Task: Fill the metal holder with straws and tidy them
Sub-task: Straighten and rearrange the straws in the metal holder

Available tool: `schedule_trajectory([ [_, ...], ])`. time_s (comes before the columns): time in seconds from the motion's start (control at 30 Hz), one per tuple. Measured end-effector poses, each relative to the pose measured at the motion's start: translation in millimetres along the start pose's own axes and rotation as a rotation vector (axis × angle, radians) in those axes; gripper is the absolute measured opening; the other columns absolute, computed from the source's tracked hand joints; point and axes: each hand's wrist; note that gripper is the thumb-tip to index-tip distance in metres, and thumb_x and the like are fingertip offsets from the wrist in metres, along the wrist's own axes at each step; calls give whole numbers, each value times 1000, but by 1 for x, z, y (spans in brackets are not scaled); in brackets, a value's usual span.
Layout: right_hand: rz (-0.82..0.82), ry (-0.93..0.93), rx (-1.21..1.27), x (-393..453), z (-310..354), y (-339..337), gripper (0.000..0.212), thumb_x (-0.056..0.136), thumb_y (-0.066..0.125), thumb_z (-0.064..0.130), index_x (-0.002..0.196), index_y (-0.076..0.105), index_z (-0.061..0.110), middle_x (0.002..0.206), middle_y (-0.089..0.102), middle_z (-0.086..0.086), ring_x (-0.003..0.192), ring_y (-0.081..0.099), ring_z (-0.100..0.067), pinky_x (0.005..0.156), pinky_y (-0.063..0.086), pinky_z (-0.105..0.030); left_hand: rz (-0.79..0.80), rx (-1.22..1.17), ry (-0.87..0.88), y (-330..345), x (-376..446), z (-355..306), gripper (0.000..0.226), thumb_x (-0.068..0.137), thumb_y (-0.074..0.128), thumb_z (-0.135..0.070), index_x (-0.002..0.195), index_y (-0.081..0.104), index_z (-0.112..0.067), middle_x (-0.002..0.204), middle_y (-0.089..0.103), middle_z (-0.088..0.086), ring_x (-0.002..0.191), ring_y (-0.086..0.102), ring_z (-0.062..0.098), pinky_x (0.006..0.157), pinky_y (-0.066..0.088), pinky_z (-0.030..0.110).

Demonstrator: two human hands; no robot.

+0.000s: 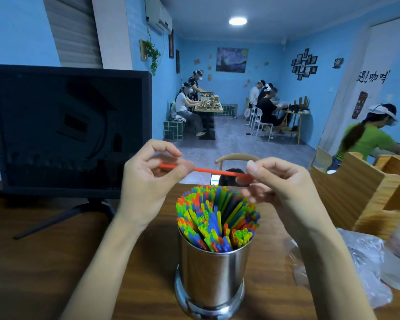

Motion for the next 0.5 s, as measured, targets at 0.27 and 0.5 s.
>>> schedule_trajectory([
  [0.27,-125,-174,106,1,-3,10,17,72,77,19,88,74,13,79,76,-9,69,73,-20,68,60,-26,274,297,23,-1,-10,-7,17,77,87,-26,93,82,-31,80,76,-5,72,66,29,63,55,36],
  [0.5,-205,-417,126,1,-8,26,24,94,62,18,118,67,19,86,71,2,74,75,-22,71,58,-28,367,378,42,6,-13,-11,10,85,81,-29,93,81,-36,86,74,-13,87,68,17,78,55,44],
])
Point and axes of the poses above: each hand's wrist, its own x-axis towards the middle knuckle, its own y-axis out of the palm, z = x × y
